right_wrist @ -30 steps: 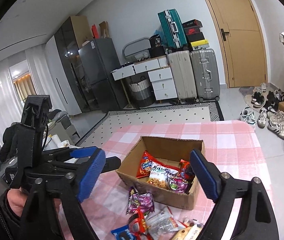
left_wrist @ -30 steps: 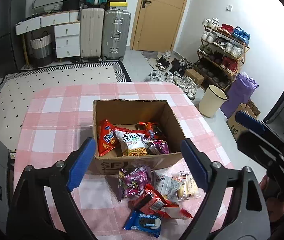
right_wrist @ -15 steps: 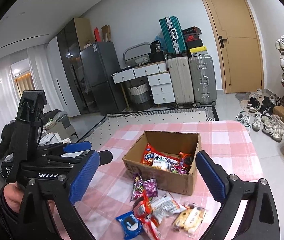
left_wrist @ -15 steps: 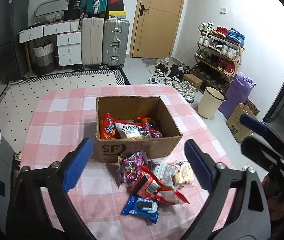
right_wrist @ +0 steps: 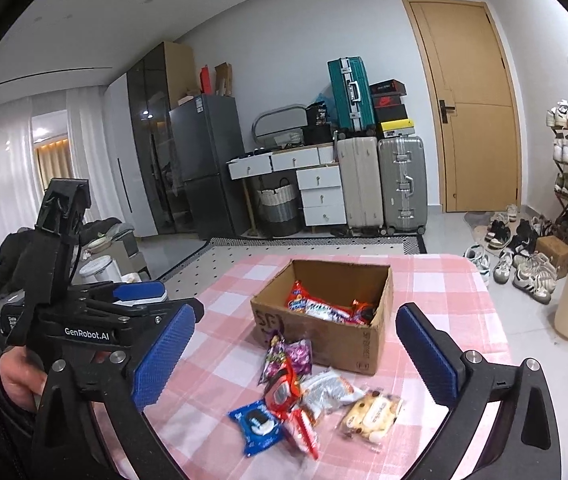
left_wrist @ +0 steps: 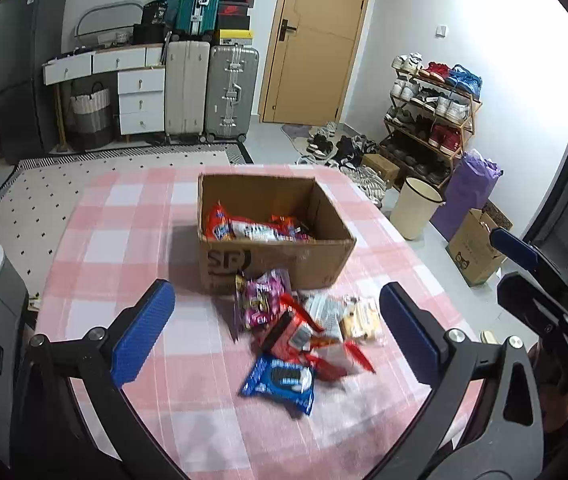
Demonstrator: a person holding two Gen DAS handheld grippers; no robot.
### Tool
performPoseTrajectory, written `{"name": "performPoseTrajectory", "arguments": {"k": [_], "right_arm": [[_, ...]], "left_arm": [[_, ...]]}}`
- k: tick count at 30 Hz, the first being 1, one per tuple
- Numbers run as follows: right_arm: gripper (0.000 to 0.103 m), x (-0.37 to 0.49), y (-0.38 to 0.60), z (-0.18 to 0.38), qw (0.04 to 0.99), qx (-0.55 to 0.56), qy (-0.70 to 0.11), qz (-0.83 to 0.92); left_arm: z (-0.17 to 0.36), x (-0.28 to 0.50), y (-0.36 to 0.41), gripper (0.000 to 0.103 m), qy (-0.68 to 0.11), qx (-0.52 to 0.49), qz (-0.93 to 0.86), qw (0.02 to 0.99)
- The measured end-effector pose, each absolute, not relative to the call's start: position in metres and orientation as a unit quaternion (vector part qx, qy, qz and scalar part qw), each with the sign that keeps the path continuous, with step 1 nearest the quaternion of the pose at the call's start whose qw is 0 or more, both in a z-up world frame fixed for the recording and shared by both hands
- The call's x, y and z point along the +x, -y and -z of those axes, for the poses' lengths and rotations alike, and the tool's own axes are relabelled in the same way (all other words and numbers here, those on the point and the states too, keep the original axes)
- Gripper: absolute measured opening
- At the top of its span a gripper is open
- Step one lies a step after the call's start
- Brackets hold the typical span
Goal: Organize snacks
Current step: 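Lift both open tools back toward the remaining snack pile, then grasp the blue Oreo packet with the left tool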
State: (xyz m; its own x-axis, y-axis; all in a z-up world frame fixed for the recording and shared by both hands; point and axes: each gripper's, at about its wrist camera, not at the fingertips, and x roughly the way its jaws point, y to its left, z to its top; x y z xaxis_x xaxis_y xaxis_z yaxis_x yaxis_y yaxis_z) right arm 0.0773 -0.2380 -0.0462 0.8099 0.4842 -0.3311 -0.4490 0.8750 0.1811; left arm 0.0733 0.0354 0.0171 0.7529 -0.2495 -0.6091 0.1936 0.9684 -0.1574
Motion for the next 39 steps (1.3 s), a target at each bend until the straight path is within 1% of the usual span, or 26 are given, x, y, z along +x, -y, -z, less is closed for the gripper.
{"name": "performPoseTrajectory", "arguments": {"k": [7,14,19,26,30,39], "right_arm": [[0.102,0.068,0.239,0.07,0.944,0.052,-0.207,-0.252],[0.102,0.054,0.239,0.093,0.945,0.042,-0.201,-0.253],[0.102,0.055,0.24,0.117,0.94,0.039,-0.227,-0.253],[0.102,0.064,0.244,0.149,0.929,0.054,-0.261,-0.257],[0.102,0.069,0.243,0.158,0.925,0.056,-0.267,-0.264],[0.102,0.076,0.245,0.173,0.92,0.059,-0.284,-0.265]], "left_arm": [[0.028,0.066,-0.038,0.102,-0.368,-0.048,0.134,0.919],[0.081,0.071,-0.037,0.102,-0.41,-0.047,0.14,0.9],[0.113,0.081,-0.03,0.102,-0.434,-0.047,0.144,0.888],[0.143,0.097,-0.022,0.102,-0.46,-0.043,0.147,0.875],[0.163,0.112,-0.014,0.102,-0.479,-0.037,0.152,0.864],[0.188,0.133,-0.002,0.101,-0.5,-0.028,0.15,0.852]]}}
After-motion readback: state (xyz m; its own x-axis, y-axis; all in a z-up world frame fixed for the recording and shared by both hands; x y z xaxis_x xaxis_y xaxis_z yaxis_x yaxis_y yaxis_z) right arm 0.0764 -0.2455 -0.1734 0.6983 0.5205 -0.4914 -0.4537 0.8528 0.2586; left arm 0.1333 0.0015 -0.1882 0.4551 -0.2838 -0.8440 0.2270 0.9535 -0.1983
